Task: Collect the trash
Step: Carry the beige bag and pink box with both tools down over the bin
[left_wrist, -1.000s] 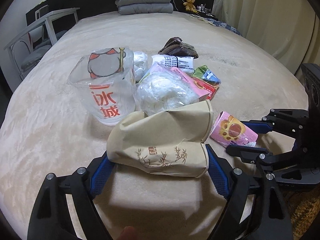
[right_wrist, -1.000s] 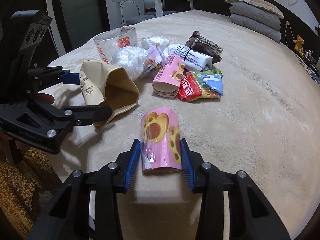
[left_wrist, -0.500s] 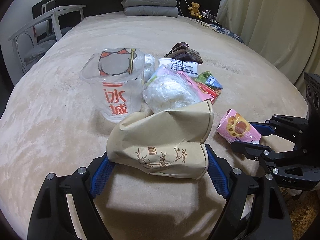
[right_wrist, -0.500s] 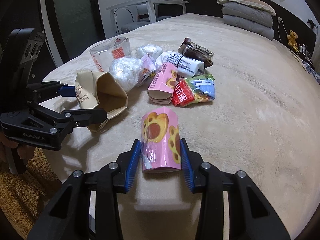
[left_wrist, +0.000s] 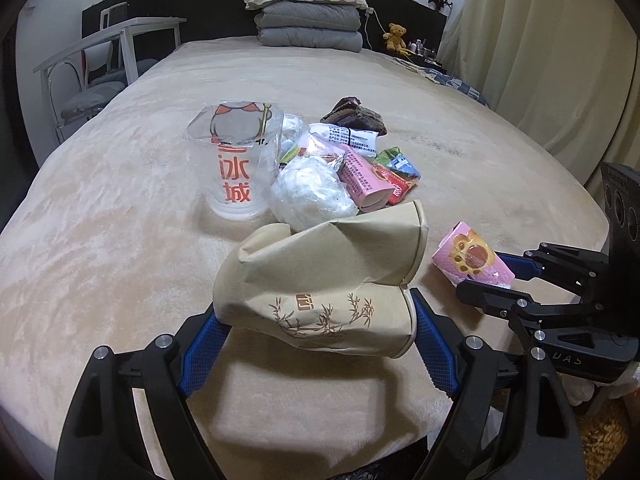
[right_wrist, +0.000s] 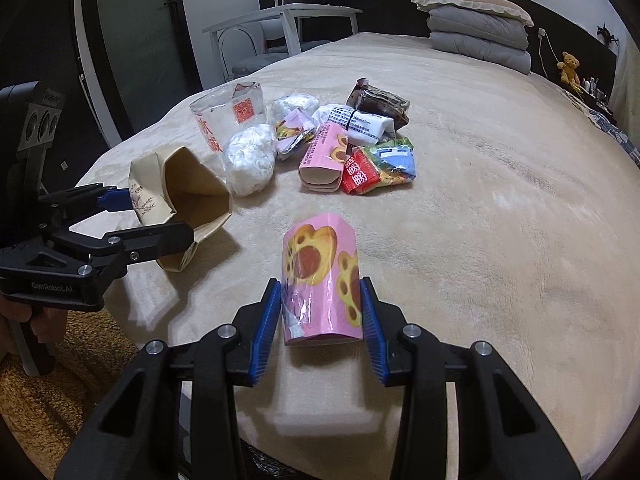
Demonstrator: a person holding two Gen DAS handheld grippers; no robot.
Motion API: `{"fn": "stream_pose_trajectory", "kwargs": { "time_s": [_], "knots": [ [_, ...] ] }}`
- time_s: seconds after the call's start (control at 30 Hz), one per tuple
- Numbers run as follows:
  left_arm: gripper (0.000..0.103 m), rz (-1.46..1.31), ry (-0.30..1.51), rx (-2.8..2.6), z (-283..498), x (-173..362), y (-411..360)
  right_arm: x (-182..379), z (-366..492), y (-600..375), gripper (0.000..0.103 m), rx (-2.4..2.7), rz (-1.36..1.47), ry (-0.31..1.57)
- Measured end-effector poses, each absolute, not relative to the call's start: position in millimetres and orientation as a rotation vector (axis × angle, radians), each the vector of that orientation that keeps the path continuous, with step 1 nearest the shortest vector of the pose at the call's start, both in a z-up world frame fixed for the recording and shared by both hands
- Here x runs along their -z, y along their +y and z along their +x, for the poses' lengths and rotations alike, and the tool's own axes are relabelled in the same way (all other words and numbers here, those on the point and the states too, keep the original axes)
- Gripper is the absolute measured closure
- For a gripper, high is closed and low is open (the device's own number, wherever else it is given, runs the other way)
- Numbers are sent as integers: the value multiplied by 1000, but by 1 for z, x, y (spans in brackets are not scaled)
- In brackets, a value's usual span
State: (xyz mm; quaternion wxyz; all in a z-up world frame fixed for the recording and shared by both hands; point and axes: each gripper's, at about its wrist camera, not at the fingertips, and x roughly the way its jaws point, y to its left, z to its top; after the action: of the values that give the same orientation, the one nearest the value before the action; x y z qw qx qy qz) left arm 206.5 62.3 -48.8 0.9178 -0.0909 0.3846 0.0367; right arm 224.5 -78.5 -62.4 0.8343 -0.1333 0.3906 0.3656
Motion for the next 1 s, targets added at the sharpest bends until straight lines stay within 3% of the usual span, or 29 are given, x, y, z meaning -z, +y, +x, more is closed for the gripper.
{"fn": "stream_pose_trajectory", "kwargs": {
  "time_s": [1.0],
  "knots": [
    [21, -246, 700, -32, 102, 51, 0, 55, 124, -126, 62, -747, -222, 782]
  ]
}}
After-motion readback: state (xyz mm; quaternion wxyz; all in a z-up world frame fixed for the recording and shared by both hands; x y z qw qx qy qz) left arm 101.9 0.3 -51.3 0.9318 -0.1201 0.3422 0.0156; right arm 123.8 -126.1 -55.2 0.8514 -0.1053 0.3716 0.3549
